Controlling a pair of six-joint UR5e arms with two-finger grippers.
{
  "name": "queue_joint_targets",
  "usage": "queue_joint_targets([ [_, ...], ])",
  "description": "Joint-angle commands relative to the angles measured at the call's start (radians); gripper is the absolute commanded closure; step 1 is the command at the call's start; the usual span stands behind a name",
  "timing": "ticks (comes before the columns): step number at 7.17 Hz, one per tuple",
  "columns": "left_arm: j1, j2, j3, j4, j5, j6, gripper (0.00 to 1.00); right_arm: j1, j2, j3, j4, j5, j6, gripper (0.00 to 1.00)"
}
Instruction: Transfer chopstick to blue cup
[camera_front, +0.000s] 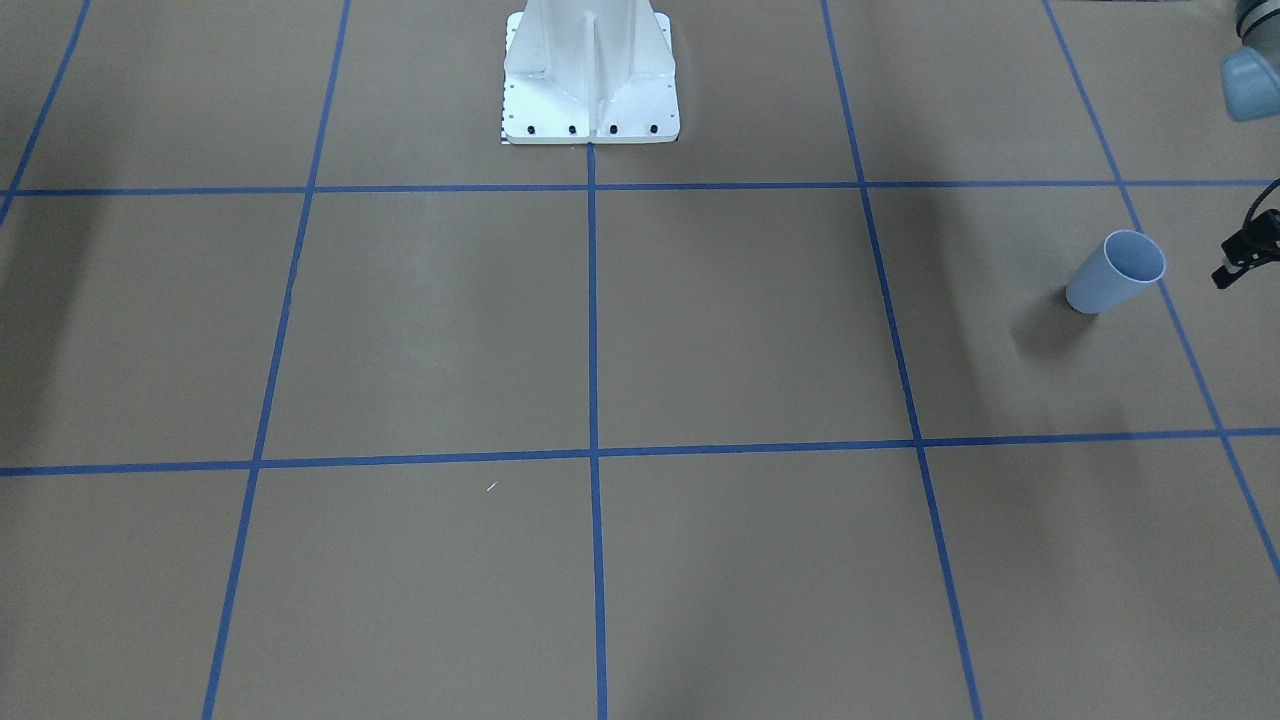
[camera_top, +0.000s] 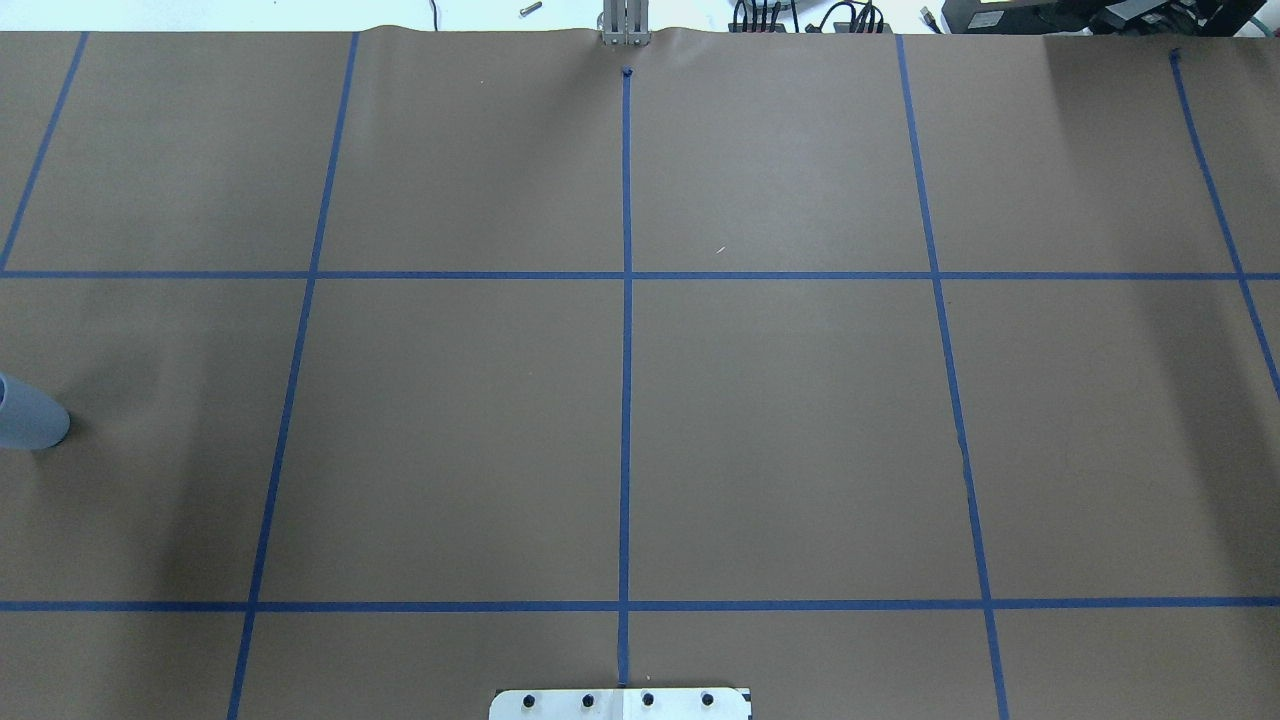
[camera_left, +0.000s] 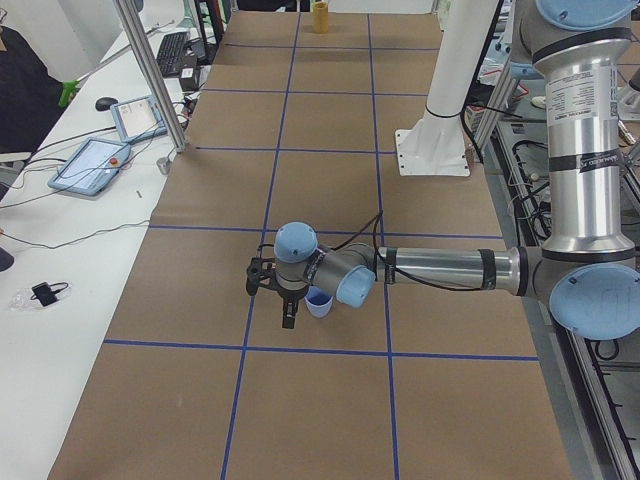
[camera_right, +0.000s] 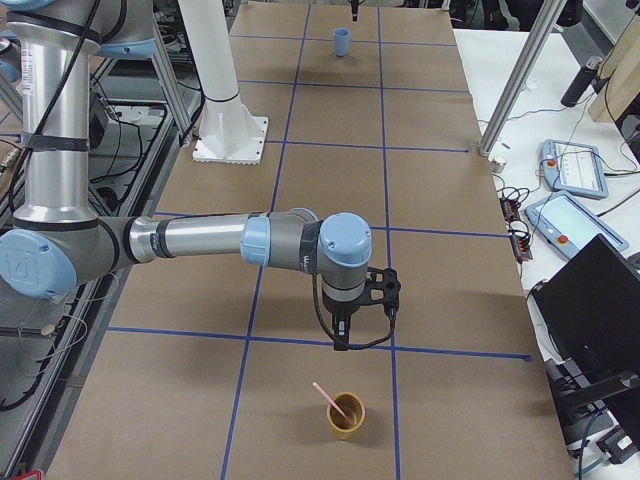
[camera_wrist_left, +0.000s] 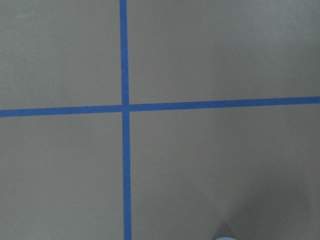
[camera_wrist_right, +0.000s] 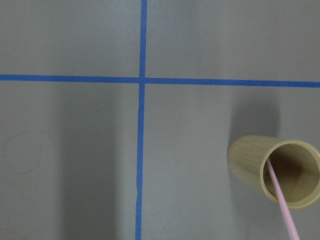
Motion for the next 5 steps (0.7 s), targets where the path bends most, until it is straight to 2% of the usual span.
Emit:
queue_joint_targets([
  [1, 0.049, 0.016, 0.0, -0.029, -0.036, -0.017, 0.02, 0.0, -0.005, 0.001, 0.0, -0.001, 0.0, 0.0],
  [5, 0.111, 0.018, 0.012, -0.023, -0.037, -0.015, 0.02, 0.0, 0.002, -0.001, 0.0, -0.002, 0.0, 0.0],
])
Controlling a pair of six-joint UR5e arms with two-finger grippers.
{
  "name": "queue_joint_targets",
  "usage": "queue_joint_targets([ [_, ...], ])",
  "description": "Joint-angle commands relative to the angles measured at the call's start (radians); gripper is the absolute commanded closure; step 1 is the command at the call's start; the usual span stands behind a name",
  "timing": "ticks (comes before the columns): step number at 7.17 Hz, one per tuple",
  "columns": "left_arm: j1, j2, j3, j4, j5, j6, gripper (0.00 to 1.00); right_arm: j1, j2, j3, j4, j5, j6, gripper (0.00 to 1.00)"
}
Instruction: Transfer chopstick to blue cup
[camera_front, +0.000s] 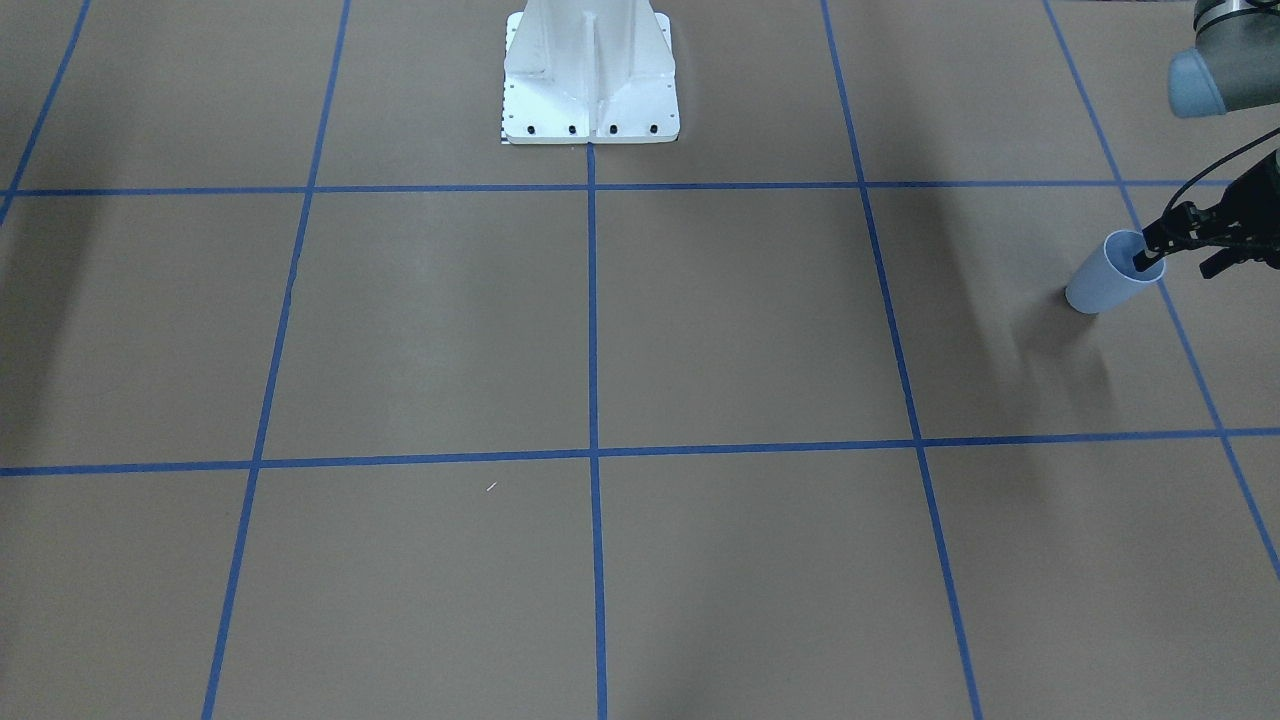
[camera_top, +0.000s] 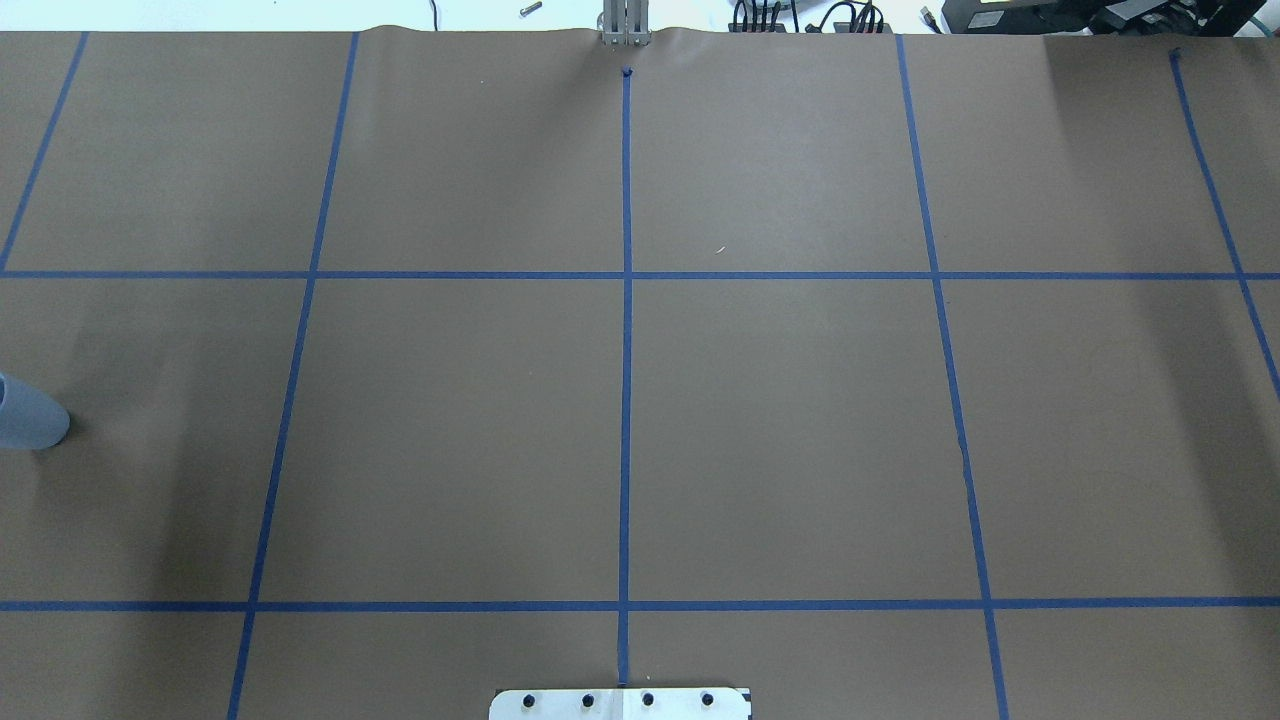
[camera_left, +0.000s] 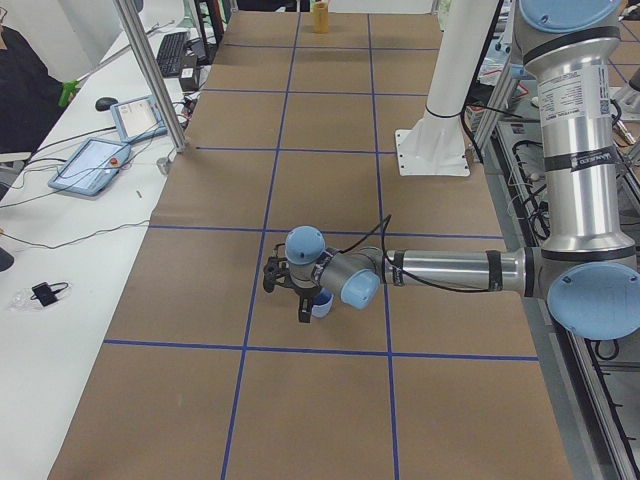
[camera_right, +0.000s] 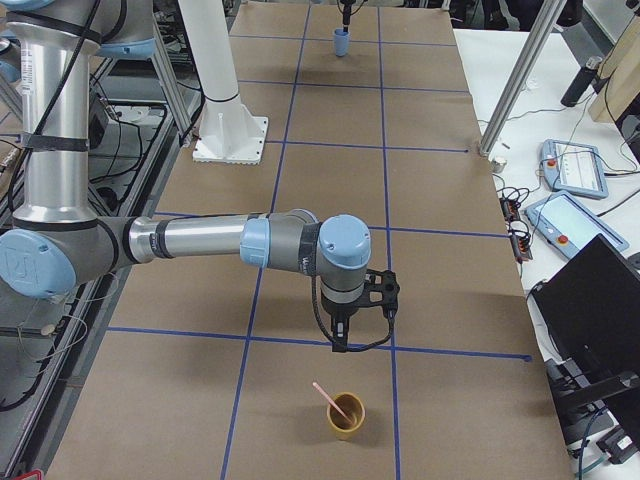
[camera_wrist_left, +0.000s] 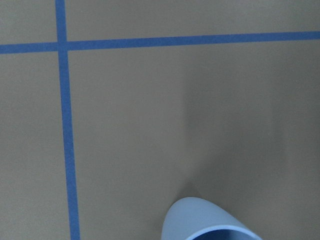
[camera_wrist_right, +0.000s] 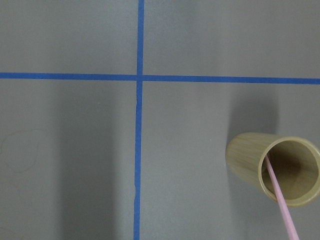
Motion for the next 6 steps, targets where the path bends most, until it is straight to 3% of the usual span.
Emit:
queue_joint_targets([
  [1, 0.021, 0.0, 0.015, 0.003, 0.0, 0.003, 0.02, 0.0, 0.006, 0.001, 0.0, -0.001, 0.0, 0.0],
  [2, 0.022, -0.001, 0.039, 0.0, 0.0, 0.009, 0.02, 0.0, 0.006, -0.006, 0.0, -0.001, 0.0, 0.0],
  [3, 0.024, -0.003, 0.048, -0.002, 0.001, 0.012, 0.19, -0.002, 0.006, -0.006, 0.0, -0.001, 0.0, 0.0],
  [4, 0.022, -0.001, 0.049, 0.0, 0.001, 0.013, 0.64, 0.0, 0.006, -0.006, 0.0, -0.003, 0.0, 0.0],
  [5, 0.022, -0.001, 0.05, 0.0, 0.001, 0.012, 1.0, -0.002, 0.006, -0.004, 0.0, -0.003, 0.0, 0.0],
  [6, 0.022, -0.001, 0.042, 0.001, -0.002, 0.007, 1.0, -0.002, 0.006, -0.006, 0.0, -0.003, 0.0, 0.0],
])
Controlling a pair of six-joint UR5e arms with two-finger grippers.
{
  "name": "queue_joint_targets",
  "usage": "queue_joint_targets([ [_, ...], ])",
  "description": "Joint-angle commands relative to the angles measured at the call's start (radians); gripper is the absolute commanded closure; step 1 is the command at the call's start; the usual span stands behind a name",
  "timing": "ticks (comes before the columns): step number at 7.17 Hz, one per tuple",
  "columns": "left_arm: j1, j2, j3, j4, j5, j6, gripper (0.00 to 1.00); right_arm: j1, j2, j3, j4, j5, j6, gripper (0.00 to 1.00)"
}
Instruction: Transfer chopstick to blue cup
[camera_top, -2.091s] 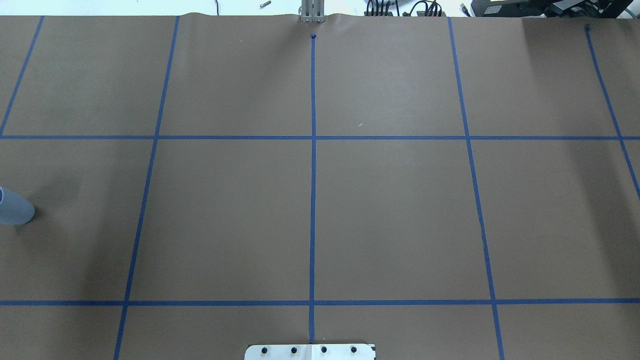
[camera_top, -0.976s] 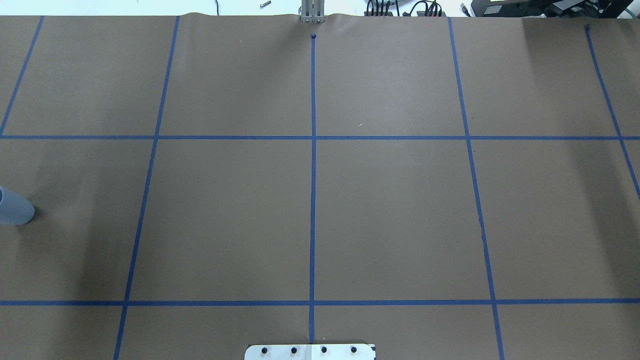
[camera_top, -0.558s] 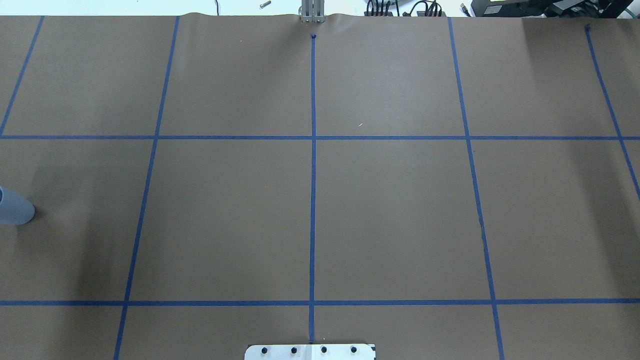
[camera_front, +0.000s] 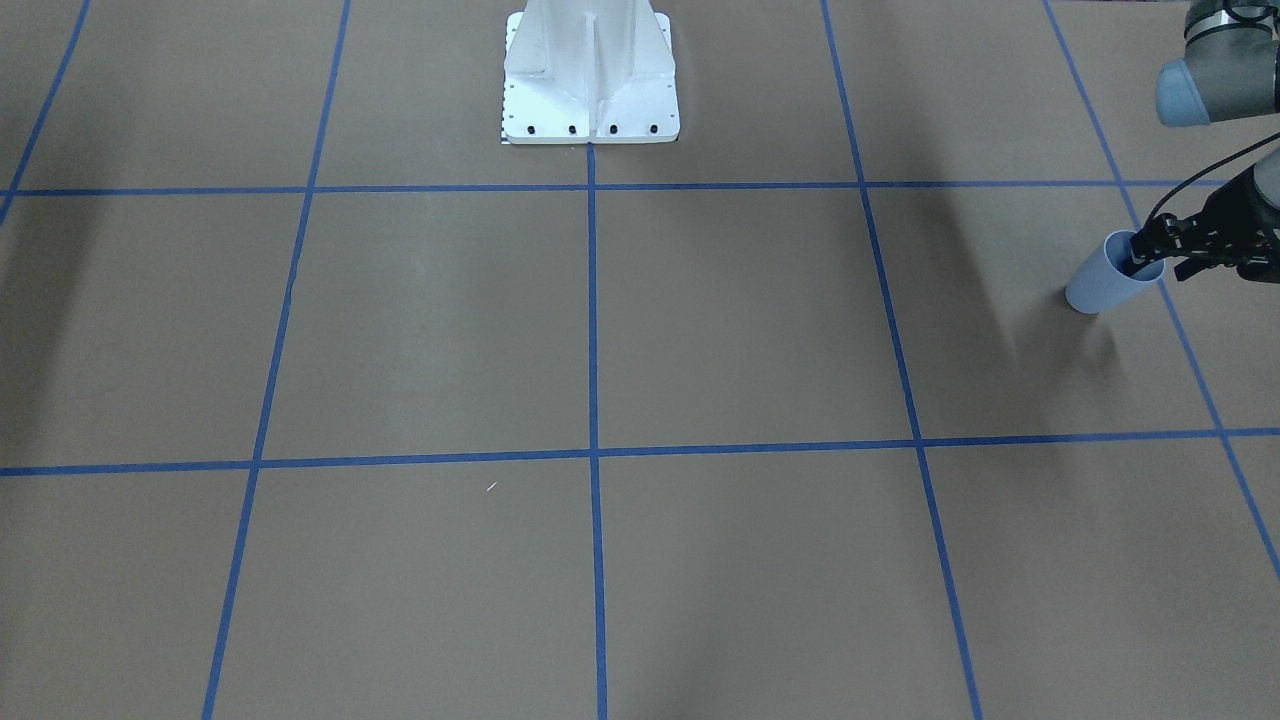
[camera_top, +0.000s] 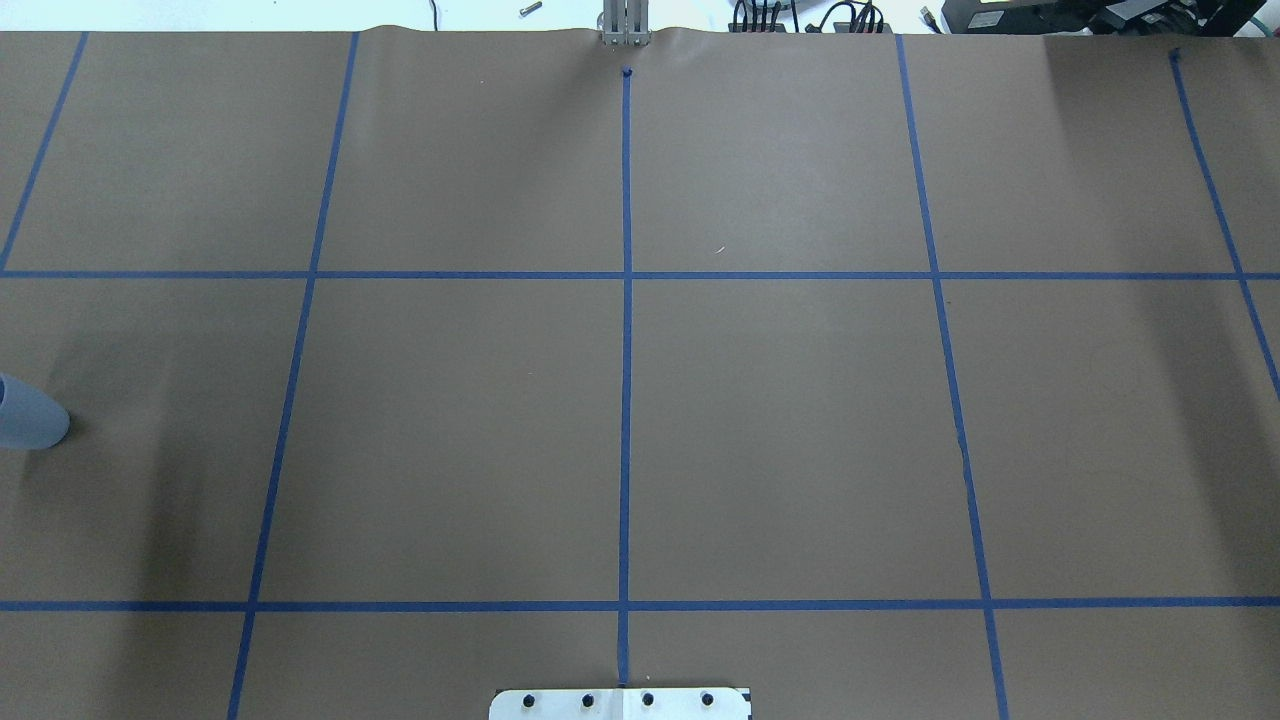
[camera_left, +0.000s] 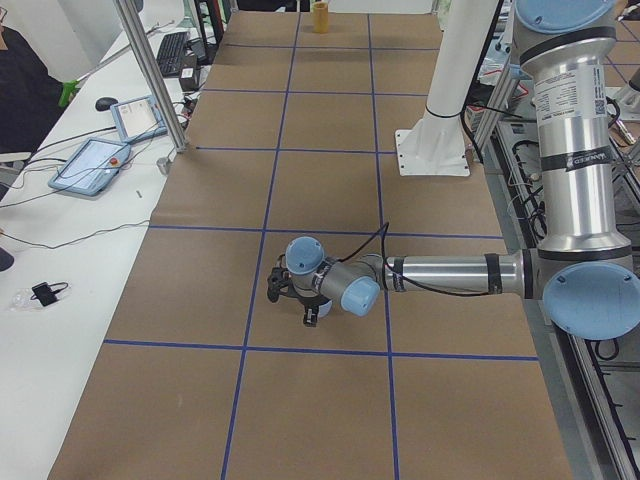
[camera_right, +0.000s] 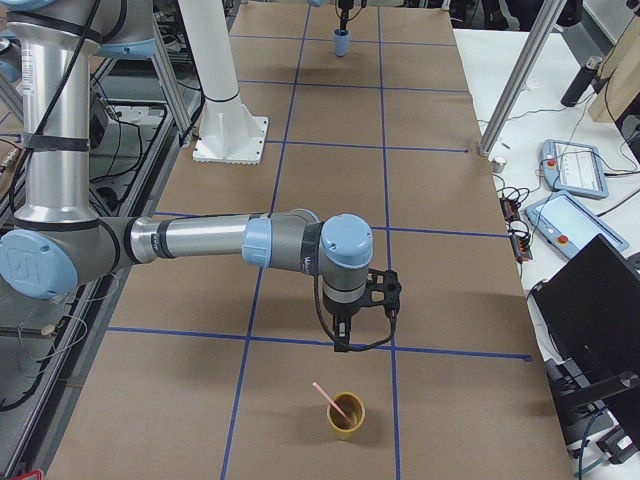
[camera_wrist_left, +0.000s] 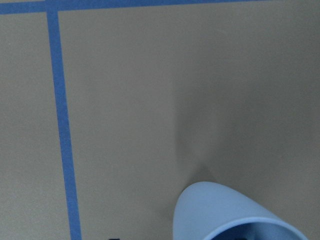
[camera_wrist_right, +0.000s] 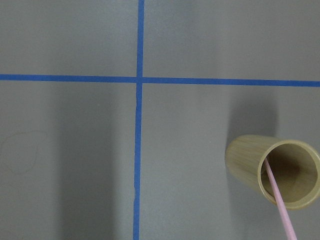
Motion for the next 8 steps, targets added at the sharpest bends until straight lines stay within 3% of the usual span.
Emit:
queue_joint_targets([
  [1, 0.0, 0.0, -0.012, -0.002, -0.005, -0.01, 1.0, 0.001, 0.002, -0.001, 0.0, 0.0, 0.0, 0.0],
  [3, -0.008, -0.013, -0.056, 0.044, -0.129, -0.033, 1.0, 0.0, 0.005, 0.001, -0.002, 0.0, 0.0, 0.0],
  [4, -0.012, -0.026, -0.123, 0.128, -0.157, -0.066, 1.0, 0.0, 0.003, 0.005, -0.002, 0.001, 0.0, 0.0],
  [6, -0.009, -0.252, -0.202, 0.388, -0.147, -0.204, 1.0, 0.0, 0.002, 0.001, -0.003, 0.004, 0.0, 0.0],
  [8, 0.065, -0.451, -0.182, 0.47, -0.142, -0.394, 1.0, 0.001, 0.002, 0.007, -0.008, 0.017, 0.0, 0.0],
])
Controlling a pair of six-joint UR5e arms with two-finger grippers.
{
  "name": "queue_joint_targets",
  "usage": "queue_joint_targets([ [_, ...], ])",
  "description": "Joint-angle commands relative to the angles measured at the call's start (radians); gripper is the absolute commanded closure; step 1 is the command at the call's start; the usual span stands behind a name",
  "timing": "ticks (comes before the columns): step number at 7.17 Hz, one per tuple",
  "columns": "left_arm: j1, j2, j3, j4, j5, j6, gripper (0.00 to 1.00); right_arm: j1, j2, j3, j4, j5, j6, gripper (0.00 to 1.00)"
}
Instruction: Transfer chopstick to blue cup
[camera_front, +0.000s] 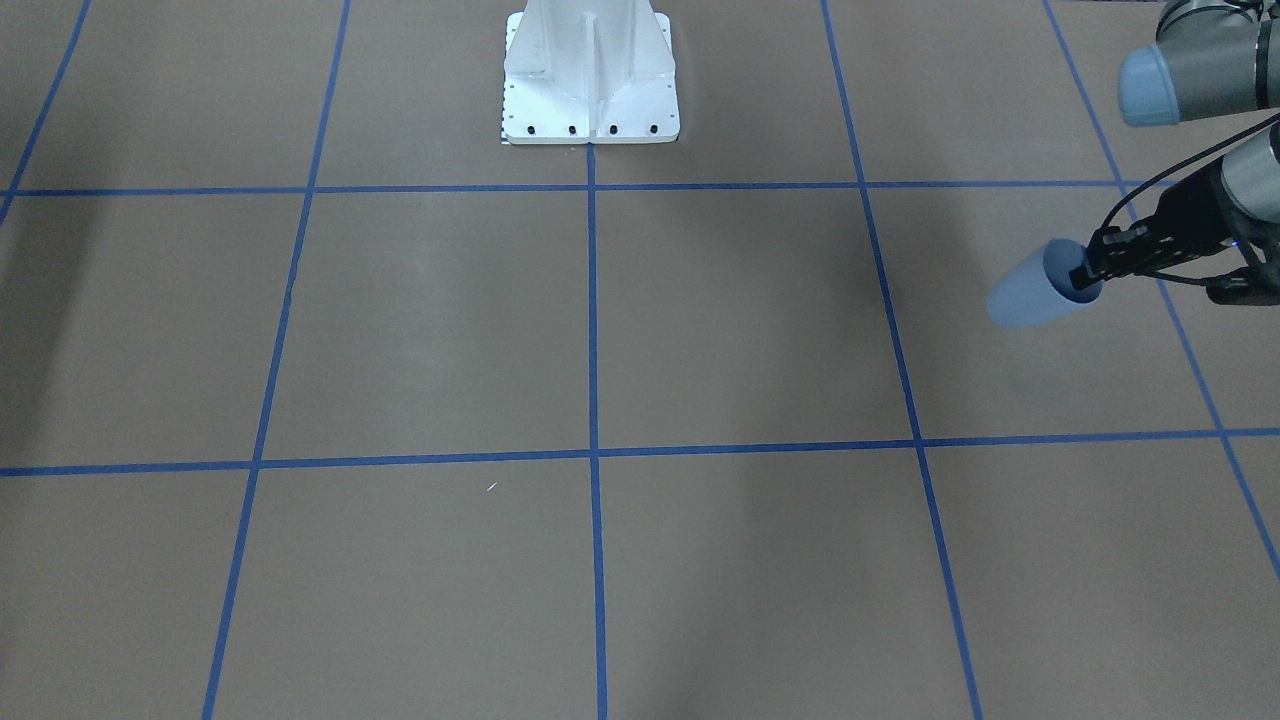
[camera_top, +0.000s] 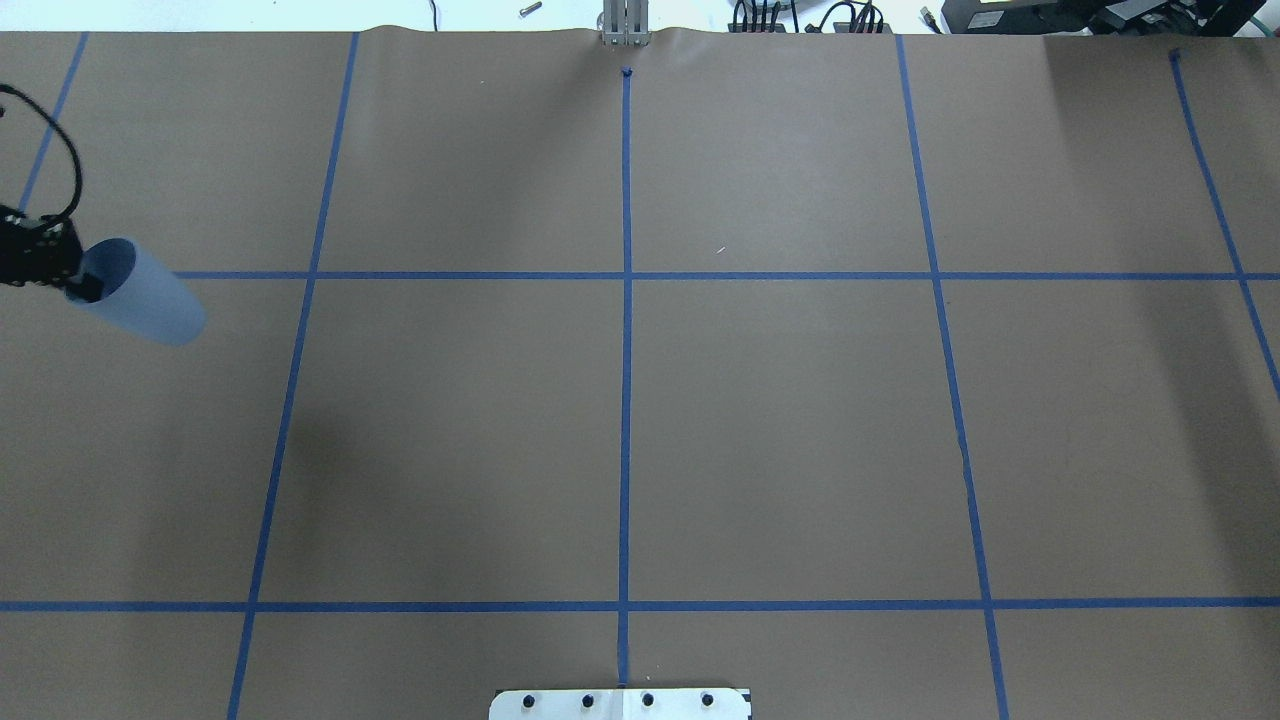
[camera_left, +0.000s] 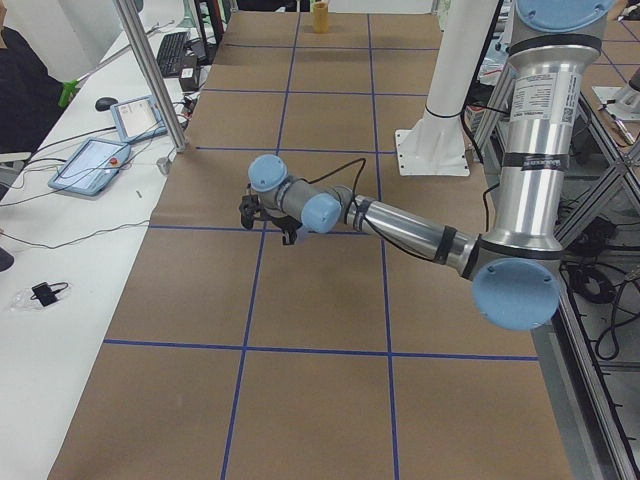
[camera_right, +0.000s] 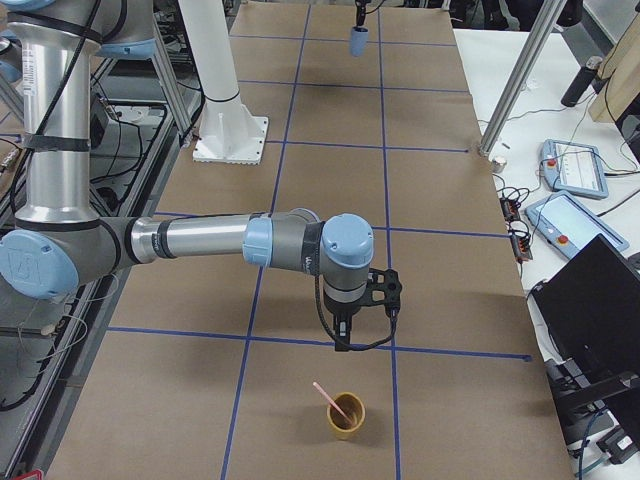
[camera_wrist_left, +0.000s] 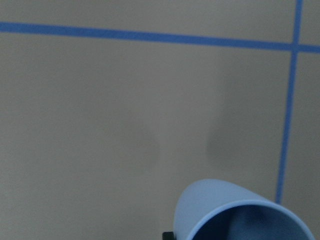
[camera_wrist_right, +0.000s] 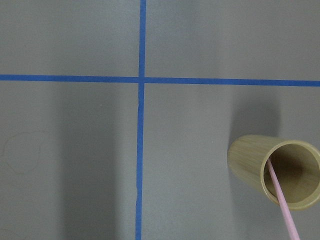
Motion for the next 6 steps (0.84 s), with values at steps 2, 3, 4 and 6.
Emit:
queue_joint_targets([
  [2, 0.252, -0.365, 0.059, 0.065, 0.151, -0.481, 1.0, 0.0, 0.003, 0.007, 0.003, -0.003, 0.0, 0.0],
  [3, 0.335, -0.459, 0.094, 0.063, 0.188, -0.611, 1.0, 0.0, 0.0, 0.002, 0.006, 0.009, 0.003, 0.0],
  [4, 0.372, -0.543, 0.138, 0.063, 0.216, -0.687, 1.0, -0.002, 0.0, -0.003, 0.008, 0.006, 0.003, 0.0],
  [6, 0.453, -0.667, 0.284, 0.062, 0.332, -0.719, 1.0, -0.002, -0.006, 0.008, 0.015, 0.019, 0.008, 0.0],
])
